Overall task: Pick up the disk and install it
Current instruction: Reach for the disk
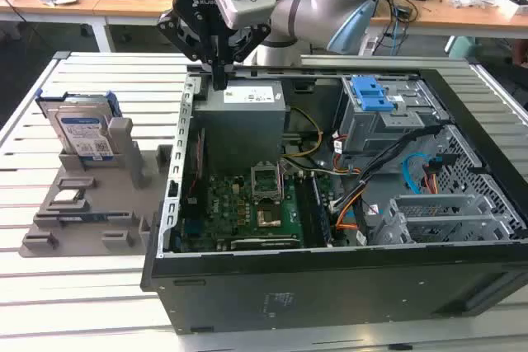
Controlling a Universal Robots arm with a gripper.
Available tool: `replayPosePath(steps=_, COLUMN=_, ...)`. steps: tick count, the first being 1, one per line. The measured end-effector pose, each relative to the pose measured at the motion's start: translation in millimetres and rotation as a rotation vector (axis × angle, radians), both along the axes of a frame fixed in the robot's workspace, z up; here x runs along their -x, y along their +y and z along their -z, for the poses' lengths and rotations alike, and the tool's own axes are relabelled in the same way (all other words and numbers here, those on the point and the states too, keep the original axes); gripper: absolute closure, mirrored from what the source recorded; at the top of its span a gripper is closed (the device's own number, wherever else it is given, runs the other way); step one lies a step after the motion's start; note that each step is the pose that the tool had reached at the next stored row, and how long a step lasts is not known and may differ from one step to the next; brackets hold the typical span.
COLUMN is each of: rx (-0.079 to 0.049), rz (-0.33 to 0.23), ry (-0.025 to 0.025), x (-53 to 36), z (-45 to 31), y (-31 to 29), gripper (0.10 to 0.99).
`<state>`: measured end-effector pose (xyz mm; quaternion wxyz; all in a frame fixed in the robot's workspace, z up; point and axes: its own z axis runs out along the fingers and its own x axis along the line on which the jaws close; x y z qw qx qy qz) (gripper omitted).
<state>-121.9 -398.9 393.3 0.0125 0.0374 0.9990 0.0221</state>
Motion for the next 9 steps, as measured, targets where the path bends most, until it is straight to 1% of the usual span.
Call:
replayPosePath(steps=1, rx=0.000, rz=0.000, ry=0.0001, x=4.2, z=0.0, y=0.0, gripper=0.980)
replayPosePath(steps=8, rx=0.000, rz=0.000, ry=0.0000, x=14.5, z=0.0, y=0.0, gripper=0.980)
replayPosePath(steps=9, rx=0.000, rz=0.000, ry=0.0000, x=17.7, z=0.0, y=0.0, gripper=0.980)
